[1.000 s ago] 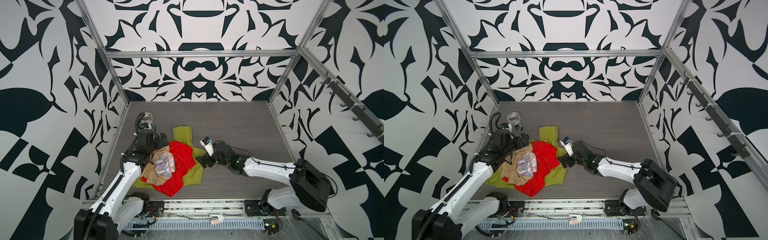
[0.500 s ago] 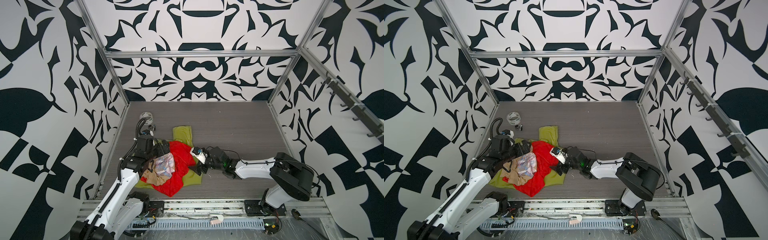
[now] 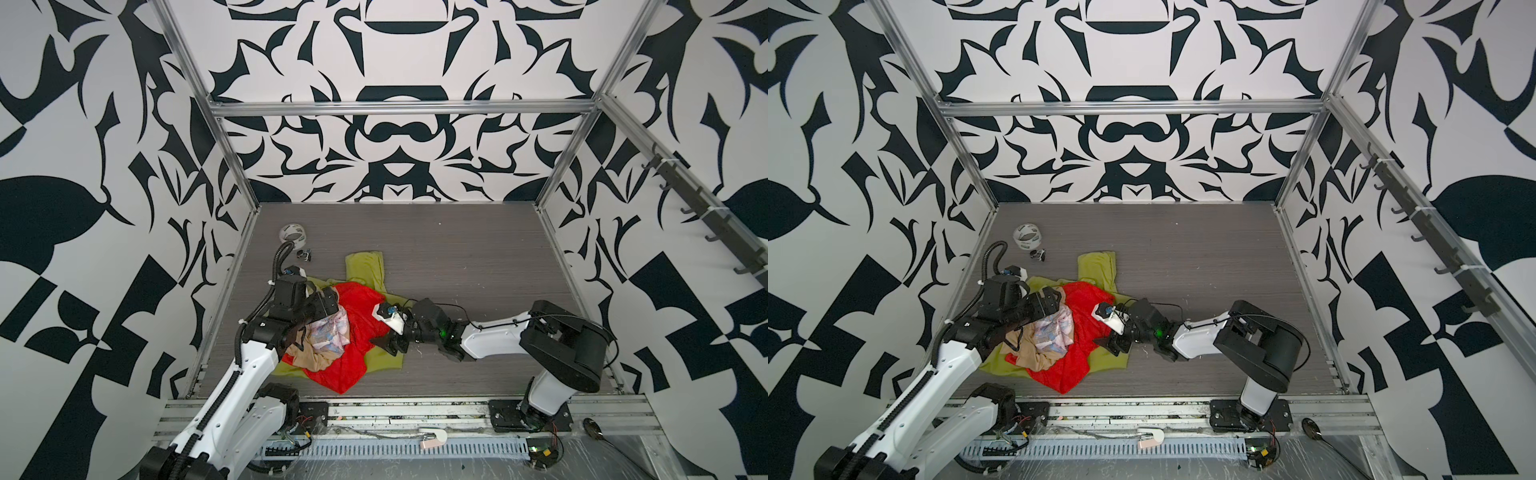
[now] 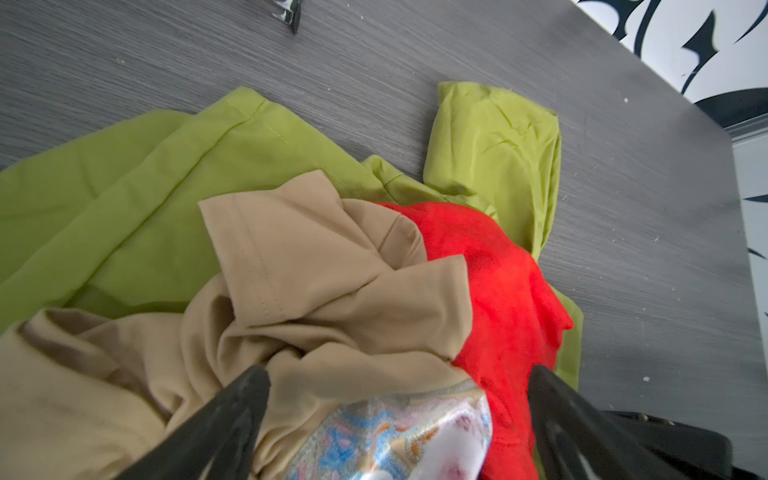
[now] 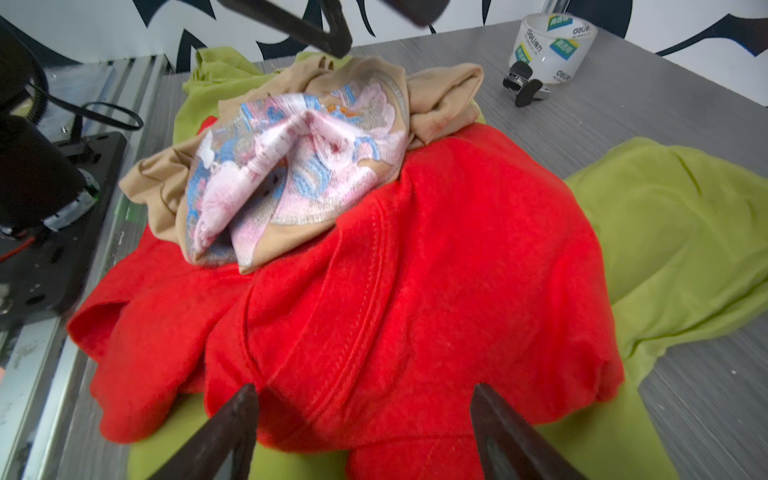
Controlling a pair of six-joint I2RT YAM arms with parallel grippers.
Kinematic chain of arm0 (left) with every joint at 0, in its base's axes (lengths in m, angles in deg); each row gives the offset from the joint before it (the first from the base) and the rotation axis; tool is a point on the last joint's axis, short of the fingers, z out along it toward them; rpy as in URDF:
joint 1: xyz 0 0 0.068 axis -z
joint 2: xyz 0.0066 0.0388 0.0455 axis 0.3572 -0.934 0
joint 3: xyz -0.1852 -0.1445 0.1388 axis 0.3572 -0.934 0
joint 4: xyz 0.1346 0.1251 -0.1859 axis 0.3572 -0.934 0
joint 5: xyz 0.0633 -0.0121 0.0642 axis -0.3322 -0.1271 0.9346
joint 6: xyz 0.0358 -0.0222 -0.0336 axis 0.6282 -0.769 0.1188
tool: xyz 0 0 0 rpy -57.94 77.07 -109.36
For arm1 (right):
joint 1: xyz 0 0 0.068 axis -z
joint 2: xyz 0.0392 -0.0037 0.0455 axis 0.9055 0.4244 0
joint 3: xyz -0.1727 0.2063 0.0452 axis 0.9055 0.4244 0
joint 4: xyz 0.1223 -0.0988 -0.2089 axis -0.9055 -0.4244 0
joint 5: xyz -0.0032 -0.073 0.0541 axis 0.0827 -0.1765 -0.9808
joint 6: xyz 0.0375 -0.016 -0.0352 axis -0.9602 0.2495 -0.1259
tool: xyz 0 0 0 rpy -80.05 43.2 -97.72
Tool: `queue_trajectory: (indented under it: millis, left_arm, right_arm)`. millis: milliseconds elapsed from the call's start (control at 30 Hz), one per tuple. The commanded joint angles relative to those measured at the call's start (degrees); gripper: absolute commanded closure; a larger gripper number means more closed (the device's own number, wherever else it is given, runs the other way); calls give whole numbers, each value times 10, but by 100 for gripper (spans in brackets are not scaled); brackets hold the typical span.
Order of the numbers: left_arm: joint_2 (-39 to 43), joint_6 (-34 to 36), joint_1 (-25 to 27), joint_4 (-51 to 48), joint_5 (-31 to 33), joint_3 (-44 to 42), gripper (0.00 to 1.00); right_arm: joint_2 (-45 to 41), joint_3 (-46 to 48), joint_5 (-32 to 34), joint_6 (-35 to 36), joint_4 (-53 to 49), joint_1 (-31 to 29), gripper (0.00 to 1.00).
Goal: Pick out a specific cloth from the pile
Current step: 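Move the right gripper over the red shirt while the left gripper approaches the pile, then lower the right gripper onto the red shirt and close on it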
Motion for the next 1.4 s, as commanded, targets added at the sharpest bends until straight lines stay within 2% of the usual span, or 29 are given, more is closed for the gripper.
queue_trajectory:
  millis: [0, 533, 700, 1367]
  left_arm:
    - [-12, 12, 0, -29, 0, 18, 1]
    - [-11, 14, 0, -29, 0, 26, 1]
    - [-10, 8, 0, -22, 0, 27, 1]
    - [-10, 0, 0, -21, 3, 42, 1]
  right_arm:
    - [5, -25, -17, -7, 43, -6, 20]
    - [52, -51, -13, -42, 61, -9, 27]
    - [68, -49, -10, -70, 75, -9, 35]
    - [67, -54, -6, -91, 72, -9, 65]
